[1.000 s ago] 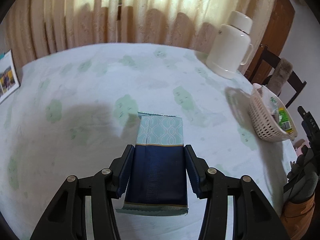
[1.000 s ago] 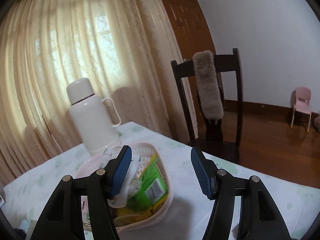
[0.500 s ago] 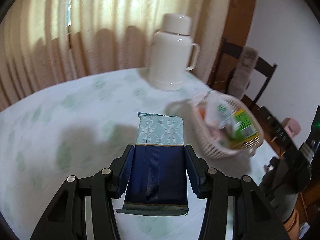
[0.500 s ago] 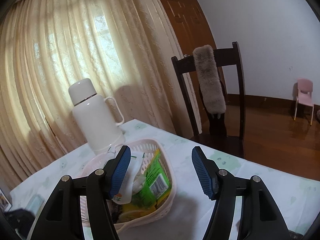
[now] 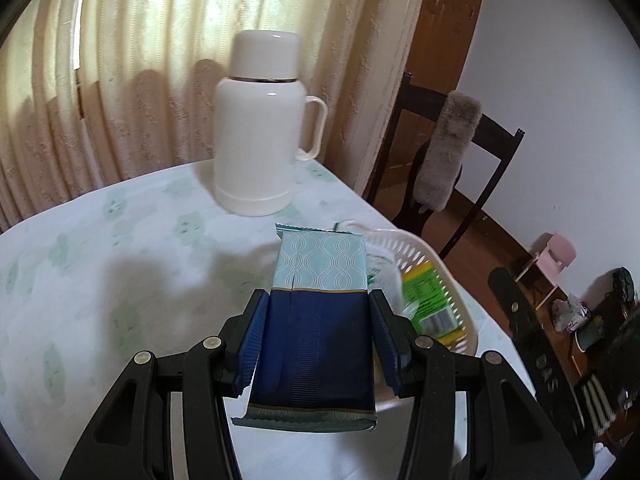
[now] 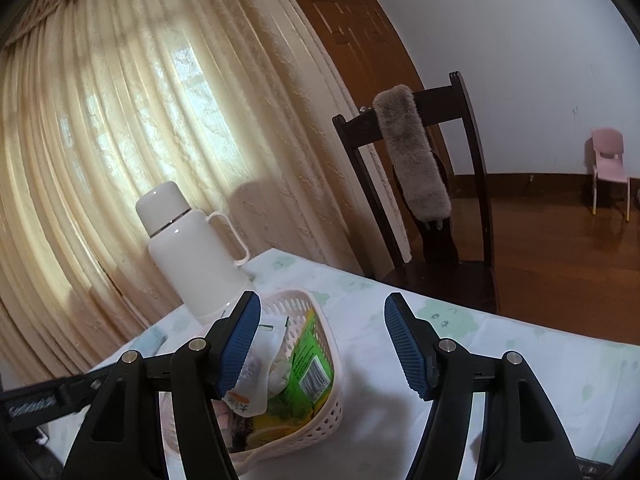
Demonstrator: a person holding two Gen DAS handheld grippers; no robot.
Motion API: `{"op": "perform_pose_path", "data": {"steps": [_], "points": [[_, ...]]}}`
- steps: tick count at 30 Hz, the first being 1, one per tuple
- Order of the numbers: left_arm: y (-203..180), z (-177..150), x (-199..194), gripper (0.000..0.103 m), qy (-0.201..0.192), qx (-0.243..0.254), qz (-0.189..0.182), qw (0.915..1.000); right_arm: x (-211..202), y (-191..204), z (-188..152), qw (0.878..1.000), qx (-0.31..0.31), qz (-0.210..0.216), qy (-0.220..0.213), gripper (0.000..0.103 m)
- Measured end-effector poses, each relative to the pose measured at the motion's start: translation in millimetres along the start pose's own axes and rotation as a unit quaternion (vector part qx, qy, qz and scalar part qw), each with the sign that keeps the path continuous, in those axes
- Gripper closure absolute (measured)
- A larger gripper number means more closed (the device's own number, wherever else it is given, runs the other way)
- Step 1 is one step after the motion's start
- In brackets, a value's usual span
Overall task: Organize snacks
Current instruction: 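Carry the navy box into the basket and open the left gripper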
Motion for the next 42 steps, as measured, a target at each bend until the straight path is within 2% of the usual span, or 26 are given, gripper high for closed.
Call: {"op": "perform_pose_path", "data": {"steps": [8,14,24,31,39,42], "points": [[-20,6,28,0.056,0.013,0.005,-0.020,0.9997,-4,-4,2,1.000,0.018,0.004,0.001,0.037],[-18,4,32,0.038,0.017,-0.005,-0.039,0.9991,-3,-5,3,1.000,0.025,0.003,0.003,0.037],[-8,-2,23,0.038,0.012,-0.004,-0.005,0.9999,-3,-5,2,1.000,0.026,0.002,0.000,0.037],[-25,-13,36,0.037,0.024,0.056,0.064,0.9961,-4,-4,2,1.000,0.026,0.002,0.000,0.037],[-29,-16,22,0.037,0.014,0.062,0.065,0.9959,-4,-3,1,1.000,0.022,0.004,0.000,0.037],[-26,-19,5,0.030,-0.005,0.055,0.070,0.9960,-5,-4,1,1.000,0.023,0.002,0.000,0.037]]}}
Point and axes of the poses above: each gripper's, at about its wrist camera, not at the fingertips, and x roughly the way its jaws point, y to its left, z to its top, the point moved 1 cm from there along x, roughly the way its jaws point, and after that the axes turned 4 degrees about x, right-handed, at the moved point
